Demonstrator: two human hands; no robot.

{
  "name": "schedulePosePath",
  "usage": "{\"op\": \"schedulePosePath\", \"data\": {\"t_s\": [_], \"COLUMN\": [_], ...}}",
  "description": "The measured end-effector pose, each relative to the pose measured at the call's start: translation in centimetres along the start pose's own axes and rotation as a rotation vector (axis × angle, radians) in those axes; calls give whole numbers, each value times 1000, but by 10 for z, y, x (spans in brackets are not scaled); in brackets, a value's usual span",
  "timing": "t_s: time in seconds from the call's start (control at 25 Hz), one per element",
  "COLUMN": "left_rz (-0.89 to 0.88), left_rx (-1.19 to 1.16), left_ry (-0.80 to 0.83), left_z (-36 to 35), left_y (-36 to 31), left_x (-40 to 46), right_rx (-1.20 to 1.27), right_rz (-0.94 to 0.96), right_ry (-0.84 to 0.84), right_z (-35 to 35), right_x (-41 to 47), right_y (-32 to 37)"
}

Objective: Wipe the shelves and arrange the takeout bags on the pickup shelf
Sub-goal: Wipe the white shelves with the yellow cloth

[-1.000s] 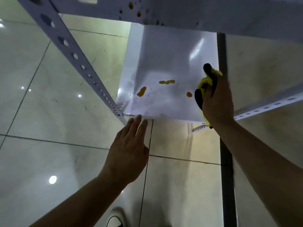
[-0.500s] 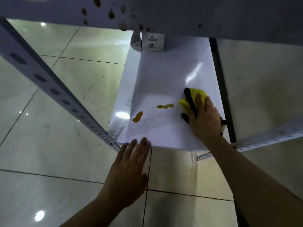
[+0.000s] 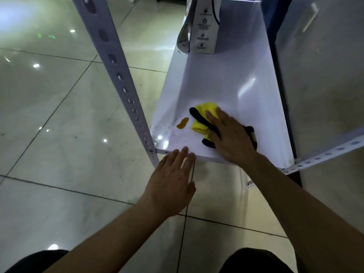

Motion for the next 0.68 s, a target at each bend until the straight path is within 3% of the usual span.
{"op": "schedulePosePath", "data": {"t_s": [0.2,0.32,0.4,0.6,0.68], "left_rz": [24,-8,-27,5,20], "left_rx": [-39,2,37,-16,-19], "left_ry": [5,35,56,48,8], "left_z": [-4,-4,-6,1,11], "left_y": [9,14,21,25,21], "left_x": [-1,-4,-11,-11,-9], "right_rx": [91,118,148,56,76], "right_rz": [-66,263,388,102,204], "right_ry": [43,53,72,27,30], "right_z": [9,-12,-23,-12,-18], "right_x": [80,66,47,116,102], "right_y": [-8,62,83,67,85]}}
Point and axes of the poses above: each hand's wrist, its own x-axis towards the middle knuckle, its own z-axis out of the back of the hand, y = z × x, the point moved 7 cm from there along x, towards the middle knuckle, and after that the axes turned 9 degrees about z, right-handed, at the moved point
